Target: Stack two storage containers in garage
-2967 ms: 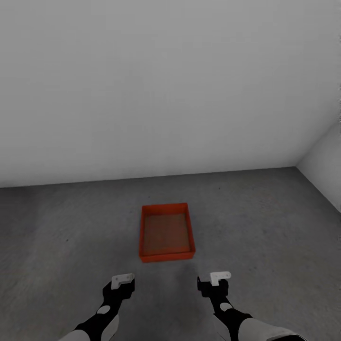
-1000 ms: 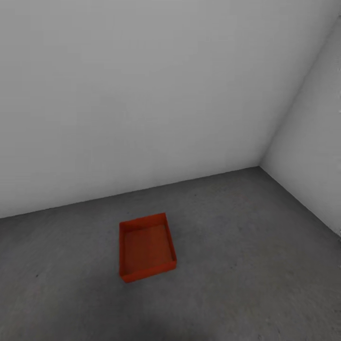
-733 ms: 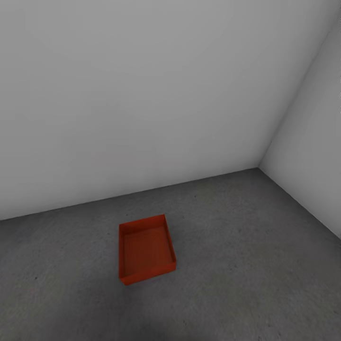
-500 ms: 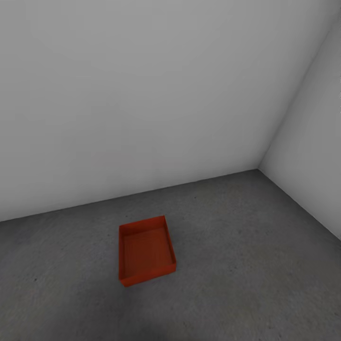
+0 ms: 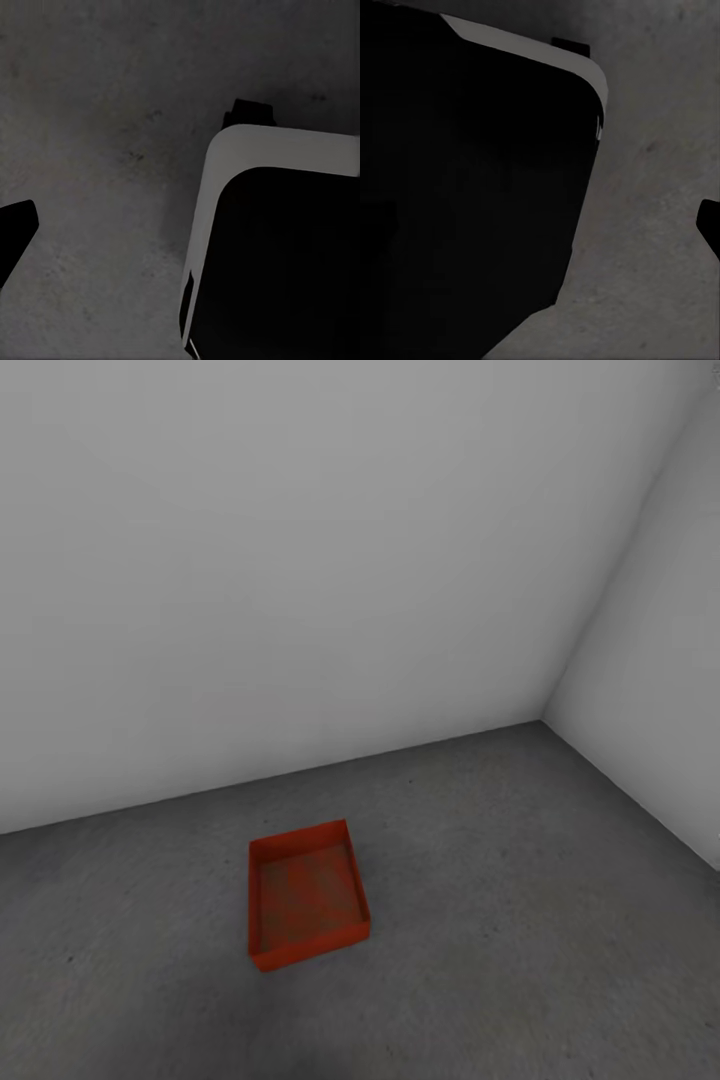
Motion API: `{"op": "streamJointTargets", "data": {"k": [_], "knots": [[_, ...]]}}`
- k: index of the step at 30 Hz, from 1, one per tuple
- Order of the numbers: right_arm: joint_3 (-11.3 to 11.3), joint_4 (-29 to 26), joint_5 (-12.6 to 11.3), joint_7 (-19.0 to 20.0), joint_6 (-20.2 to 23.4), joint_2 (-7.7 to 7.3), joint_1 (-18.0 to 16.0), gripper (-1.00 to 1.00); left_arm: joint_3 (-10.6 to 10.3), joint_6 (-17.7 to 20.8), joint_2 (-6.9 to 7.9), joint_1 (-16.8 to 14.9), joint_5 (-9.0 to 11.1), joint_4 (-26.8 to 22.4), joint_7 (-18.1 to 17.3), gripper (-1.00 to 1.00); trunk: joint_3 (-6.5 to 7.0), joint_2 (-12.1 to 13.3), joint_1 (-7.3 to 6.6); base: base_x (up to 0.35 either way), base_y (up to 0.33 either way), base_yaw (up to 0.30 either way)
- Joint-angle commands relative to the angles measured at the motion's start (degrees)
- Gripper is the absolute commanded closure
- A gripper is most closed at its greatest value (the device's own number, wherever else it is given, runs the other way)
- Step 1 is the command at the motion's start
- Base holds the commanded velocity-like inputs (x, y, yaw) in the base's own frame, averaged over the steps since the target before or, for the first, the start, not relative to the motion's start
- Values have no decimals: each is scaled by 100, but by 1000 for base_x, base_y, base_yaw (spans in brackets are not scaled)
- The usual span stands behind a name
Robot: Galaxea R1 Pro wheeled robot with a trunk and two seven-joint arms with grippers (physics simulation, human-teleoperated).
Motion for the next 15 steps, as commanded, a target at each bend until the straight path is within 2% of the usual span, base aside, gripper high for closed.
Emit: {"op": "streamJointTargets", "data": {"k": [1, 15], "knots": [[15, 19, 56, -7, -32, 1, -5, -100, -36, -9, 3, -2, 49, 1, 10, -100, 5, -2, 0, 0, 0, -62], [8, 27, 75, -21, -46, 0, 19, -100, -38, -9, 9, -2, 43, 0, 9, -100, 128, -2, 0, 0, 0, -47]]}}
